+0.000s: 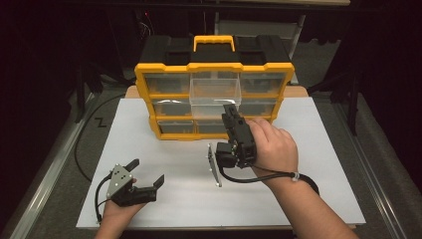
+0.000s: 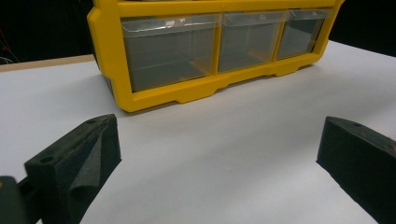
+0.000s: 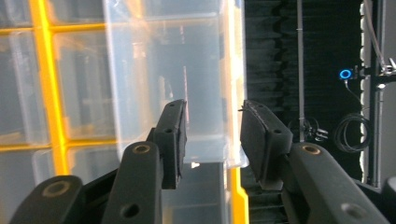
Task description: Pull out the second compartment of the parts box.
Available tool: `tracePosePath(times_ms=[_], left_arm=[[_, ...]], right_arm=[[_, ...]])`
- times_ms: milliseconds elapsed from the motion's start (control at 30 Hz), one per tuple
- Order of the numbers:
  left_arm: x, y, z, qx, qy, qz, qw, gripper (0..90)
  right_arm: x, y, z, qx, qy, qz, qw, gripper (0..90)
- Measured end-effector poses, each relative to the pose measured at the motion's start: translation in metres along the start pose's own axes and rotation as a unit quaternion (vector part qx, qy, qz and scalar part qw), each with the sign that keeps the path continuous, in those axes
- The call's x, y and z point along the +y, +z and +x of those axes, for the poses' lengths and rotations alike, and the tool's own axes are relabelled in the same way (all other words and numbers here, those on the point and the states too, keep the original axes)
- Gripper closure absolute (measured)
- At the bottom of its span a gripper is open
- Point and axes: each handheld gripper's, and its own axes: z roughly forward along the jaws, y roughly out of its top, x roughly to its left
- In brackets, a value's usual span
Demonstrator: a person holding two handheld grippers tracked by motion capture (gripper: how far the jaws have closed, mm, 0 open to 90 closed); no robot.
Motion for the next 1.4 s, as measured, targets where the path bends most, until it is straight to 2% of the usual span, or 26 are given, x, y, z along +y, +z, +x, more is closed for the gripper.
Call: tracePosePath(times_ms=[33,133,300,500,533,567,600,667,1000,1033,1167,1233,1300,1333,1400], left_arm=[[0.0,0.0,0.0,0.0,-0.001,0.0,1.0,0.3],[0.0,0.001,0.0,0.0,-0.001,0.001,1.0,0.3],[-0.001,0.001,0.0,0.001,-0.001,0.0,1.0,0.3],[0.0,-0.001,0.001,0.01,-0.008,-0.005,0.9999,0.3],[-0.001,-0.002,0.001,0.01,-0.008,-0.005,0.9999,0.3],[-0.001,-0.001,0.001,0.01,-0.008,-0.004,0.9999,0.4],[-0.001,-0.001,0.001,0.01,-0.009,-0.004,0.9999,0.4],[-0.001,-0.001,0.001,0.01,-0.009,-0.005,0.9999,0.3],[-0.001,0.001,0.001,0.005,-0.004,-0.001,1.0,0.3],[-0.001,0.001,0.001,0.006,-0.004,-0.001,1.0,0.3],[-0.002,0.002,0.001,0.006,-0.001,0.001,1.0,0.3],[-0.002,0.002,0.0,0.006,0.001,0.002,1.0,0.3],[-0.002,0.001,0.0,0.006,0.002,0.0,1.0,0.3],[-0.001,0.002,0.0,0.007,0.002,0.0,1.0,0.3],[-0.002,0.002,0.0,0.009,0.001,0.002,1.0,0.3]], right_arm=[[-0.001,-0.001,0.001,0.001,-0.006,-0.003,1.0,60.5],[-0.006,-0.003,0.008,0.007,-0.001,-0.002,1.0,58.4],[-0.015,-0.005,0.025,0.024,-0.003,0.0,0.9997,55.3],[-0.025,-0.006,0.057,0.055,-0.008,0.011,0.9984,52.0],[-0.027,-0.006,0.063,0.06,-0.01,0.01,0.9981,51.6],[-0.03,-0.006,0.076,0.073,-0.01,0.015,0.9972,51.0],[-0.03,-0.006,0.076,0.073,-0.01,0.015,0.9972,51.0],[-0.036,-0.006,0.093,0.09,-0.016,0.019,0.9957,50.2],[-0.057,-0.009,0.131,0.123,-0.017,0.035,0.9917,49.2],[-0.063,-0.011,0.137,0.13,-0.017,0.043,0.9904,48.9],[-0.075,-0.015,0.145,0.138,-0.019,0.051,0.989,48.5],[-0.079,-0.015,0.147,0.136,-0.02,0.049,0.9893,48.4],[-0.087,-0.019,0.151,0.141,-0.014,0.06,0.9882,47.7],[-0.091,-0.02,0.152,0.139,-0.019,0.057,0.9884,47.5],[-0.1,-0.023,0.154,0.146,-0.016,0.071,0.9866,46.9]])
